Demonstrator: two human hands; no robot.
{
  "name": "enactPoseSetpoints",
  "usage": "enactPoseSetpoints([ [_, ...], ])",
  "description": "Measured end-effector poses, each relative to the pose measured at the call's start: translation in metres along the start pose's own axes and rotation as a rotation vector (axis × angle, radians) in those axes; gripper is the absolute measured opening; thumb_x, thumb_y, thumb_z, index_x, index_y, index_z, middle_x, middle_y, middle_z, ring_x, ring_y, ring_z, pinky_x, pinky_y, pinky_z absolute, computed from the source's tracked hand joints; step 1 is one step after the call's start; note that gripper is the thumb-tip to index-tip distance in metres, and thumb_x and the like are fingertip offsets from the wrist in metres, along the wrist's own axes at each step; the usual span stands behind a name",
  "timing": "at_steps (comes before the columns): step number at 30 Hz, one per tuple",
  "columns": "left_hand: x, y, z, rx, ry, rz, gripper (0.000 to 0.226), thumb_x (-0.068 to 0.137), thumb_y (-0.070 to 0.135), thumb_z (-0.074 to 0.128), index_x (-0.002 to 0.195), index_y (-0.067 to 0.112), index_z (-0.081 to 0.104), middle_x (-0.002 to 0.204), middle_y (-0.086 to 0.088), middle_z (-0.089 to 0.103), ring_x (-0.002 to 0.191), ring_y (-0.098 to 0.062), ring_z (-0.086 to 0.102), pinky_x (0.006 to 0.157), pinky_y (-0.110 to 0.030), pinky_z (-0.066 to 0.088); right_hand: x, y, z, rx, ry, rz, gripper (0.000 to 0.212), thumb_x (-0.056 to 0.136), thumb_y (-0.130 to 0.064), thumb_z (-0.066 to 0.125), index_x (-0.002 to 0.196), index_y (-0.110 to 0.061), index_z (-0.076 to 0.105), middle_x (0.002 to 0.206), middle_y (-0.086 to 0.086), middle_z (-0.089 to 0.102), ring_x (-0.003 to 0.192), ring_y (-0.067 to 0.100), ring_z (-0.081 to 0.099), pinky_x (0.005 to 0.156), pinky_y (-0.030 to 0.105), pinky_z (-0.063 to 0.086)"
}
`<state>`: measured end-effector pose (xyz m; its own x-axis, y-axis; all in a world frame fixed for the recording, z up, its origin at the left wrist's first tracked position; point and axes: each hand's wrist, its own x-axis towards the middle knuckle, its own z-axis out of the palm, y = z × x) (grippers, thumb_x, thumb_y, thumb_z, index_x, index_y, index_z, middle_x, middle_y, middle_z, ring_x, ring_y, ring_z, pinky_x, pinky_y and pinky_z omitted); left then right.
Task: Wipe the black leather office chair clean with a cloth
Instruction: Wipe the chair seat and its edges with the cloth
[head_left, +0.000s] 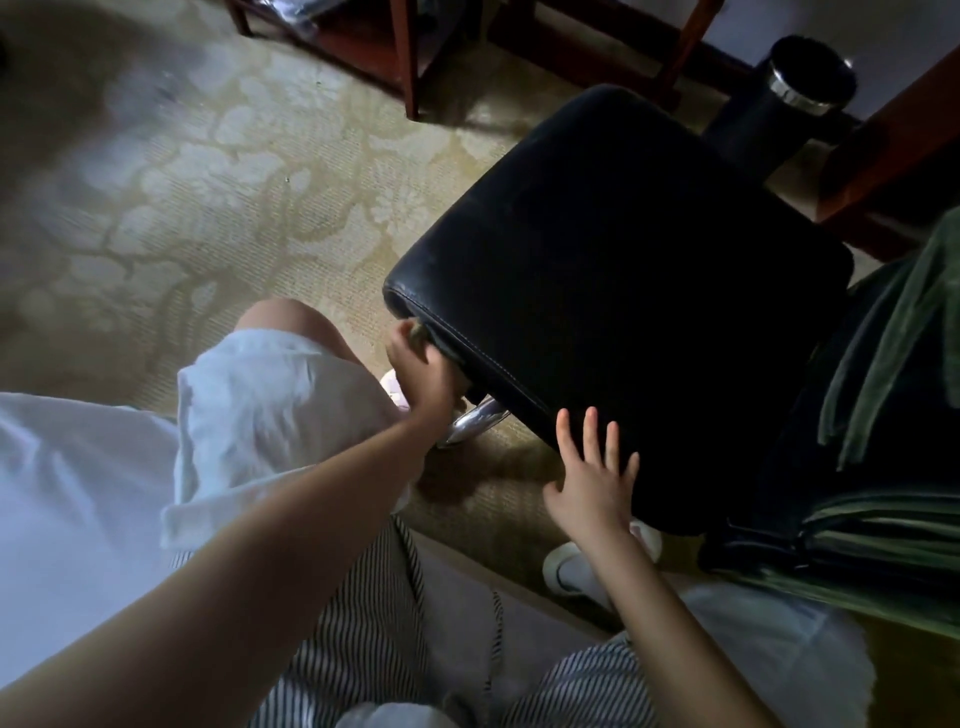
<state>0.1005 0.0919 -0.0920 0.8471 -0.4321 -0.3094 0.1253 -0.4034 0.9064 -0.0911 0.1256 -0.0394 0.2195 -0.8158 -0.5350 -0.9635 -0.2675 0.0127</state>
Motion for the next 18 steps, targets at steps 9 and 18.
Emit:
enactPoseSetpoints([
  [9, -0.052, -0.023, 0.002, 0.120, -0.292, 0.120, 0.030, 0.084, -0.005, 0.049, 0.101, 0.021, 0.050, 0.109, -0.004, 0.052, 0.098, -0.015, 0.053, 0.091, -0.037, 0.048, 0.000, -0.001, 0.005, -0.007, 0.070, -0.005, 0.085, 0.093, -0.032, 0.048, 0.145, -0.033, -0.020, 0.157, 0.003, -0.018, 0.144, 0.028, -0.015, 0.114, 0.052, 0.000],
  [18, 0.070, 0.038, -0.009, -0.234, 0.139, -0.202, 0.015, 0.091, 0.018, 0.045, 0.101, 0.013, 0.055, 0.116, -0.012, 0.054, 0.097, -0.020, 0.052, 0.093, -0.033, 0.042, 0.000, 0.003, 0.006, 0.004, 0.103, -0.024, 0.086, 0.094, -0.028, 0.047, 0.133, -0.033, -0.030, 0.157, 0.001, -0.018, 0.144, 0.025, -0.015, 0.115, 0.049, 0.000],
])
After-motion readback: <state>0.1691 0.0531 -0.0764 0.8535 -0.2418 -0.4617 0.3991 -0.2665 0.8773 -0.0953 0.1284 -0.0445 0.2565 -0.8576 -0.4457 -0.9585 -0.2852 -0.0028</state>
